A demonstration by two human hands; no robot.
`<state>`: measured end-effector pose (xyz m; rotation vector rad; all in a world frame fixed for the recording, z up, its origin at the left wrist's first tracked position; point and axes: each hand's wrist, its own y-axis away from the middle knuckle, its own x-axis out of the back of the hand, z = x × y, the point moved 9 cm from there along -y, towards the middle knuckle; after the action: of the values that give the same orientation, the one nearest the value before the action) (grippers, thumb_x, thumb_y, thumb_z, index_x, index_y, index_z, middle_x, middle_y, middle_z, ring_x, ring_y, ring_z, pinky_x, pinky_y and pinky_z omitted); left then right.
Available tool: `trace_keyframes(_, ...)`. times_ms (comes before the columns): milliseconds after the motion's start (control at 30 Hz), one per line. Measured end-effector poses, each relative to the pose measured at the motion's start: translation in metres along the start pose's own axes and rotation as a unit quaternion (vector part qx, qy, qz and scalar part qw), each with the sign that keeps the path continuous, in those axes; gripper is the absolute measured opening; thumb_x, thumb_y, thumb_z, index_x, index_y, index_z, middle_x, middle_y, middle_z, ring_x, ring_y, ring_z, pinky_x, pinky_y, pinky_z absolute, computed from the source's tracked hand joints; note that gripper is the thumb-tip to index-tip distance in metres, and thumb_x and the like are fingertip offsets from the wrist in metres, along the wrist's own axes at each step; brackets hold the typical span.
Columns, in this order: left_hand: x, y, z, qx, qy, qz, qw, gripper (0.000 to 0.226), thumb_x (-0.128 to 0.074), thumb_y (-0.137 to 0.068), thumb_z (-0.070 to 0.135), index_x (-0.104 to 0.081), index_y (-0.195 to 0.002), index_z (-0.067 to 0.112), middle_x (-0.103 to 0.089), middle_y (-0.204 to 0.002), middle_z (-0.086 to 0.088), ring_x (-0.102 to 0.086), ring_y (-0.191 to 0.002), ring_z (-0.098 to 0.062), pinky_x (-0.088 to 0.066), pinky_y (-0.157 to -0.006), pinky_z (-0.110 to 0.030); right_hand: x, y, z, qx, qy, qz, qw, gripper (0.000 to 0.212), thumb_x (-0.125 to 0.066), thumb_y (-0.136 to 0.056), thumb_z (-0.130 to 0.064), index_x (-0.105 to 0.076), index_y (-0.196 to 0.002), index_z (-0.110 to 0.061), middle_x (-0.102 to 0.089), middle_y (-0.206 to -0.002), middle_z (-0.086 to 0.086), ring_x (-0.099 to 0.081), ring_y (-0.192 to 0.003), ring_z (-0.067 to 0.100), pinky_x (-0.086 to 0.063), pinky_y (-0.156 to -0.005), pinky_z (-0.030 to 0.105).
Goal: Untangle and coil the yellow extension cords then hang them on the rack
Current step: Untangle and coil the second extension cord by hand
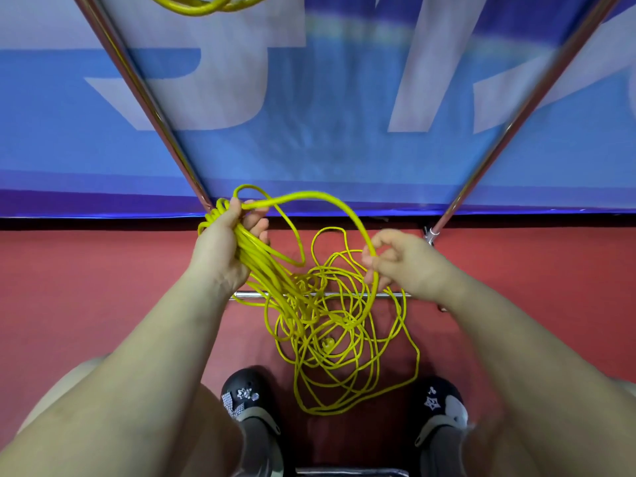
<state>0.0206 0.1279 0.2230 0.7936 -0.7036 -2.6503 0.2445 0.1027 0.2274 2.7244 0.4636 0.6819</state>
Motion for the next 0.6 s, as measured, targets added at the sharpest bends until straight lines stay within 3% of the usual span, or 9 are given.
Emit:
trace_keyframes(167,-0.015,0.006,-0.009,0.019,-0.039,-0.046,0.998,0.023,-0.040,-0.100,0.029,-0.056,-0.088,0.016,-0.072,-0.069,0.005,-0.054,-0.041,-0.002,-0.043,-0.043,-0.012,0.022,0.004,-0.022,0.023,-0.117,0.102,0.988,0.015,-0.053,-0.093,-0.013,-0.060,-0.106,-0.009,-0.063,-0.067,0.002,-0.050,-0.039,0.002,-0.043,-0.046,0.013)
trace_keyframes(267,-0.024,0.011,-0.021,0.035,-0.117,-0.081,0.989,0.020,-0.042,-0.099,0.025,-0.057,-0.089,0.017,-0.073,-0.073,0.007,-0.055,-0.043,-0.002,-0.043,-0.043,-0.012,0.013,0.005,-0.021,-0.020,-0.207,0.098,0.973,0.015,-0.053,-0.094,-0.017,-0.058,-0.105,-0.008,-0.062,-0.077,0.002,-0.055,-0.039,0.003,-0.045,-0.044,0.013)
trace_keyframes(400,-0.039,0.019,-0.039,0.050,-0.222,-0.138,0.964,0.019,-0.044,-0.098,0.022,-0.060,-0.090,0.017,-0.074,-0.077,0.007,-0.067,-0.060,-0.005,-0.048,-0.048,-0.015,-0.005,0.000,-0.019,-0.074,-0.328,0.064,0.940,0.004,-0.053,-0.094,-0.019,-0.055,-0.091,-0.018,-0.063,-0.086,0.001,-0.065,-0.052,0.010,-0.055,-0.057,0.020)
trace_keyframes(533,-0.048,0.024,-0.057,0.079,-0.236,-0.177,0.952,0.019,-0.047,-0.096,0.020,-0.064,-0.092,0.012,-0.073,-0.081,-0.004,-0.069,-0.072,-0.018,-0.057,-0.063,-0.030,-0.012,-0.005,-0.013,-0.099,-0.411,0.067,0.904,0.017,-0.053,-0.093,-0.009,-0.052,-0.110,-0.012,-0.062,-0.093,0.005,-0.067,-0.070,0.020,-0.056,-0.063,0.025)
trace_keyframes(600,-0.052,0.027,-0.063,0.088,-0.250,-0.199,0.943,0.019,-0.047,-0.096,0.020,-0.064,-0.092,0.011,-0.072,-0.085,-0.009,-0.068,-0.077,-0.022,-0.056,-0.066,-0.032,-0.008,-0.006,-0.006,-0.112,-0.427,0.096,0.892,0.012,-0.052,-0.093,-0.007,-0.053,-0.104,-0.012,-0.062,-0.089,0.006,-0.067,-0.068,0.019,-0.056,-0.061,0.024)
